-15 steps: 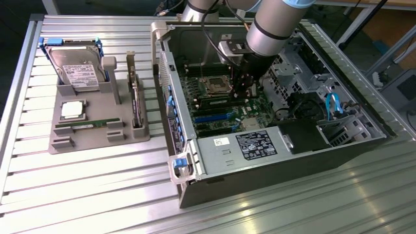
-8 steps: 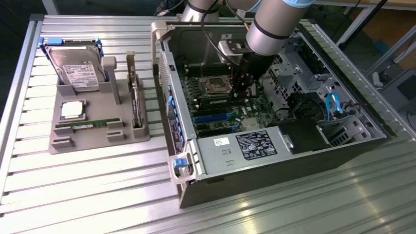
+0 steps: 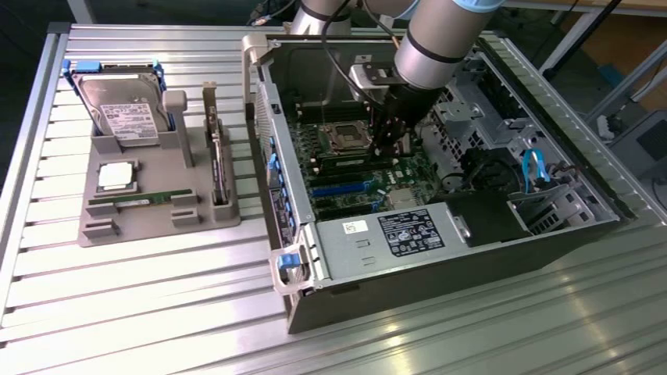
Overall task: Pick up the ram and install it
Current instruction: 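Insert the ram into the slot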
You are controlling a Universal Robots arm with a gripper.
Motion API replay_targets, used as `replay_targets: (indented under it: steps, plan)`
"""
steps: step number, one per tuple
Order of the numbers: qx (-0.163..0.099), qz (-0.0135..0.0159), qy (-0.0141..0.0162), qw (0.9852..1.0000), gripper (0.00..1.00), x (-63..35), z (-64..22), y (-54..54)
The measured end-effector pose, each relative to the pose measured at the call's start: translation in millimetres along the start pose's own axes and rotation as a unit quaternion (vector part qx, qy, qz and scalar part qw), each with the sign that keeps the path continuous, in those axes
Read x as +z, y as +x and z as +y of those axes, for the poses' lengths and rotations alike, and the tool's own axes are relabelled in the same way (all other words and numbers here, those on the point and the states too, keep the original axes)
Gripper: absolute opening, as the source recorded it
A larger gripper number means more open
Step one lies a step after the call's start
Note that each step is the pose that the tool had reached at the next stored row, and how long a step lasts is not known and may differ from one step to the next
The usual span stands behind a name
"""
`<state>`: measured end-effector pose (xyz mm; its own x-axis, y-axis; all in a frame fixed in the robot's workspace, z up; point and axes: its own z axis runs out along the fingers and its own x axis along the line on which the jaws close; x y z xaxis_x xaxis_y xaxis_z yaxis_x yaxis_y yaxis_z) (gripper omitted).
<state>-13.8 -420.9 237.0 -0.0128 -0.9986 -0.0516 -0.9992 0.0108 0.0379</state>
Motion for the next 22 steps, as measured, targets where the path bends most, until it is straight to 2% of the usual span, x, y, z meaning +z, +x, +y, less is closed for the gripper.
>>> replay_targets:
  steps: [22]
  plan:
    - [-0.006, 0.0003, -0.0003, 1.0, 0.12, 1.3, 0.0, -0.2]
